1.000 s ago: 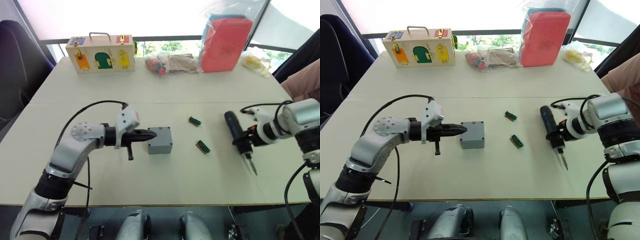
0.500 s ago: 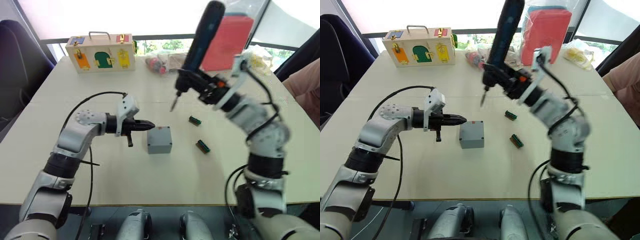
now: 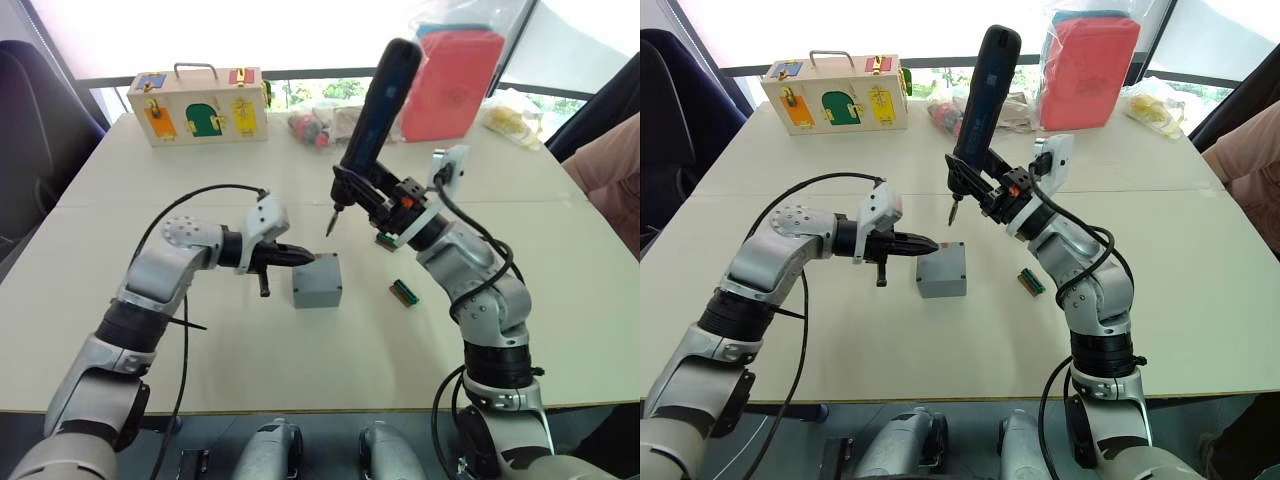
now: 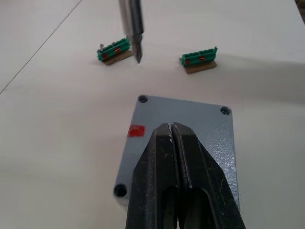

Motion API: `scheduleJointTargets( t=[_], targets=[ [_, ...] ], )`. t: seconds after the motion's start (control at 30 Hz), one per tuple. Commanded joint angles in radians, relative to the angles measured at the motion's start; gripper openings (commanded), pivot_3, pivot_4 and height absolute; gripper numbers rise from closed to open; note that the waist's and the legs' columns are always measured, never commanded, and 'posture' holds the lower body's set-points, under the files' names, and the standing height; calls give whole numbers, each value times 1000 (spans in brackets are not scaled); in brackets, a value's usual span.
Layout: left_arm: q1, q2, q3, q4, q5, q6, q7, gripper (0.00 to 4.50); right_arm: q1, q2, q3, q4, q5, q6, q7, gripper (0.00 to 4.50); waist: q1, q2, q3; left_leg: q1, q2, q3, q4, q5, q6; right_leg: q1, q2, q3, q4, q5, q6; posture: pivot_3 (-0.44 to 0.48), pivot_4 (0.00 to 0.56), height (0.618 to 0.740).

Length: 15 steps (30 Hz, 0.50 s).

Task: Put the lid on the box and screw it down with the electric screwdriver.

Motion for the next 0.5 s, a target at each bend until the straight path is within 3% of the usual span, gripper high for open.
scheduleJointTargets(
  t=[0.03, 0.5],
  targets=[
    [3, 13, -26, -28, 30, -12, -8, 0, 9, -10, 20, -19, -30, -79, 47, 1843, 0, 0, 0, 0, 0, 0, 0, 0, 0, 0, 0, 0, 0, 0, 0, 0, 150, 740],
    [48, 33, -41, -61, 64, 2, 1, 0, 46, -8, 50, 101, -130, -182, 74, 1843, 1, 0, 0, 1, 0, 0, 0, 0, 0, 1, 0, 0, 0, 0, 0, 0, 150, 740]
  ],
)
